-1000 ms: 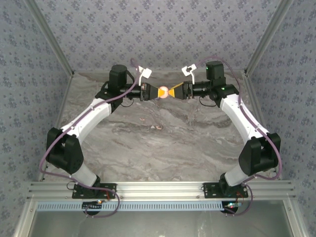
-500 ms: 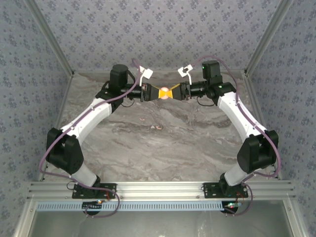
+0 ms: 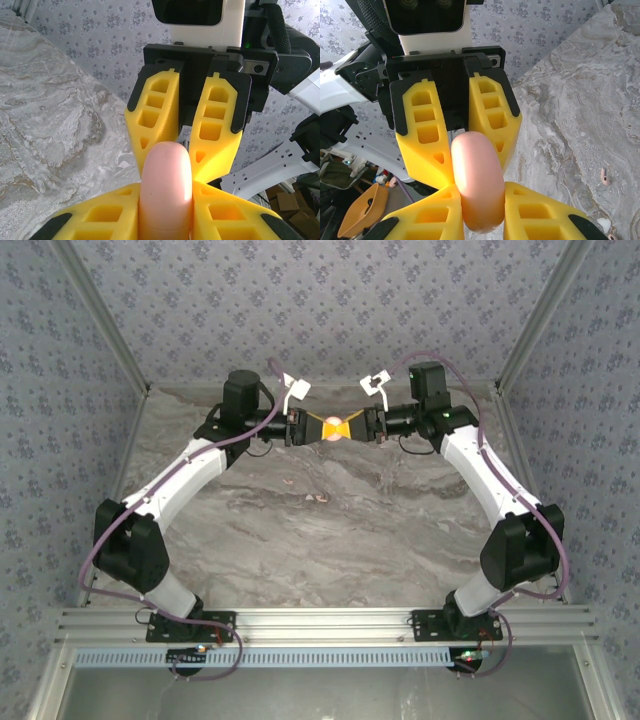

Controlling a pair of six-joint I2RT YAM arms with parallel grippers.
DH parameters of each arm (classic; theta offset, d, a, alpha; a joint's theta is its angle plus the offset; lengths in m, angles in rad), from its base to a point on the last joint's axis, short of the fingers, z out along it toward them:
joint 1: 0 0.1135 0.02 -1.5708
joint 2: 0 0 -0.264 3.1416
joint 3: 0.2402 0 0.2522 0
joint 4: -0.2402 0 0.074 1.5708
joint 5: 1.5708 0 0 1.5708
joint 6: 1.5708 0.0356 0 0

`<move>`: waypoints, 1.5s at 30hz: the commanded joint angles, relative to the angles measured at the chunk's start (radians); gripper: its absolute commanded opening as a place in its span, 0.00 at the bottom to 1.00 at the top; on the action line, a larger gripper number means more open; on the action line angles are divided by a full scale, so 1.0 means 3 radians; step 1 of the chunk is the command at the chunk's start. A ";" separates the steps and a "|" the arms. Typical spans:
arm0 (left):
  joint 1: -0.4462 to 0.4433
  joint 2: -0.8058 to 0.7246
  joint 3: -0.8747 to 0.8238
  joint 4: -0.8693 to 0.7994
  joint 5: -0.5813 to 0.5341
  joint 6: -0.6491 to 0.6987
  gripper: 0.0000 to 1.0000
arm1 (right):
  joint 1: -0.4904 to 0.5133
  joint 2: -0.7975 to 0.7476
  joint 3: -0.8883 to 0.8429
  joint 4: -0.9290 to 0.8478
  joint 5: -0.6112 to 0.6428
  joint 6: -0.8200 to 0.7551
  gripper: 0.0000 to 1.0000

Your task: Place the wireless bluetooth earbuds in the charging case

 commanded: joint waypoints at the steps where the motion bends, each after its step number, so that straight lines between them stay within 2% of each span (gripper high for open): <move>1: -0.0036 -0.0144 0.0111 -0.0167 0.0029 0.0132 0.28 | -0.0038 -0.0088 0.0043 0.0029 0.0019 0.0042 0.20; 8: -0.0029 -0.0166 0.0089 -0.0210 0.0009 0.0158 0.36 | -0.0030 -0.0102 0.0032 0.0023 0.0015 0.0047 0.20; 21: -0.0037 -0.0141 0.0087 -0.0108 0.0001 0.0087 0.36 | 0.0018 -0.0082 0.0026 0.0048 -0.0006 0.0052 0.20; 31: -0.0044 -0.0108 0.0078 -0.0023 -0.0004 0.0024 0.29 | 0.0042 -0.0076 0.0011 0.0093 0.0017 0.0083 0.20; 45: -0.0050 -0.0121 0.0065 -0.0034 -0.0049 0.0039 0.33 | 0.0038 -0.0098 0.0016 0.0119 0.0059 0.0124 0.20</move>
